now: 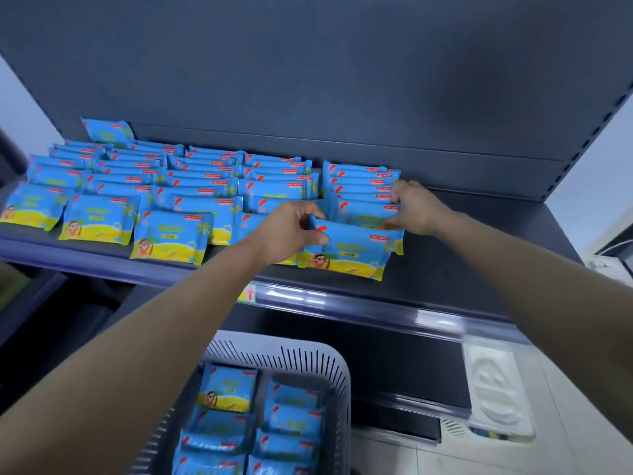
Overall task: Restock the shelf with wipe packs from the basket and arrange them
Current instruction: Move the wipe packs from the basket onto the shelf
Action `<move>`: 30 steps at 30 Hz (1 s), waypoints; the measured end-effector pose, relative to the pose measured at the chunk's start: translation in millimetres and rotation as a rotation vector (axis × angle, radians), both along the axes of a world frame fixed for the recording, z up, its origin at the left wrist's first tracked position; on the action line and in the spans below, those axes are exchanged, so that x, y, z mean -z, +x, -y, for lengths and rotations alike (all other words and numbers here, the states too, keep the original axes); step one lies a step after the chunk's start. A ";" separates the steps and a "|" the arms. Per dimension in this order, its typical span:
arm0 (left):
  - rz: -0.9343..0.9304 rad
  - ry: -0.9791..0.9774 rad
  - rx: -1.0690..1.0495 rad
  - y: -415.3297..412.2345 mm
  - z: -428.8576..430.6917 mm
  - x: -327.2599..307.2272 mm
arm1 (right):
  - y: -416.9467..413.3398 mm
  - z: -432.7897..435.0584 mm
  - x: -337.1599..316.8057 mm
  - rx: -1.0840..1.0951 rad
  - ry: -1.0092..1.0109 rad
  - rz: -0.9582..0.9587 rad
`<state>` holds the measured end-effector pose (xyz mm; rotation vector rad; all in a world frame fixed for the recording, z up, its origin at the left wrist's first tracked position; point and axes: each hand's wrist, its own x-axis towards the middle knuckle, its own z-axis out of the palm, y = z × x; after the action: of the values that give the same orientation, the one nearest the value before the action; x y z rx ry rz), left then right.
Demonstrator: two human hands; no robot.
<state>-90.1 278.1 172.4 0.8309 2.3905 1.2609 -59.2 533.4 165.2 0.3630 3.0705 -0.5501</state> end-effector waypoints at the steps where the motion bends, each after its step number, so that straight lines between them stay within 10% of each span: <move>1: -0.006 -0.021 0.001 -1.6 -5.5 2.4 | -0.4 -2.4 1.1 -0.006 -0.009 -0.008; 7: -0.146 -0.185 -0.012 -9.4 -32.2 15.5 | 9.5 -20.4 6.1 0.143 -0.301 -0.068; 20: -0.586 -0.180 -0.047 23.6 9.4 20.1 | 75.1 79.0 -10.5 -0.062 -0.063 -0.453; 30: -0.410 -0.316 -0.023 86.8 153.6 86.3 | 132.5 213.5 85.7 -0.437 -0.034 -0.116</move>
<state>-3.3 124.5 86.1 1.0400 2.8220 0.7379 73.3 319.9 79.5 -0.3465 3.0939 -0.6141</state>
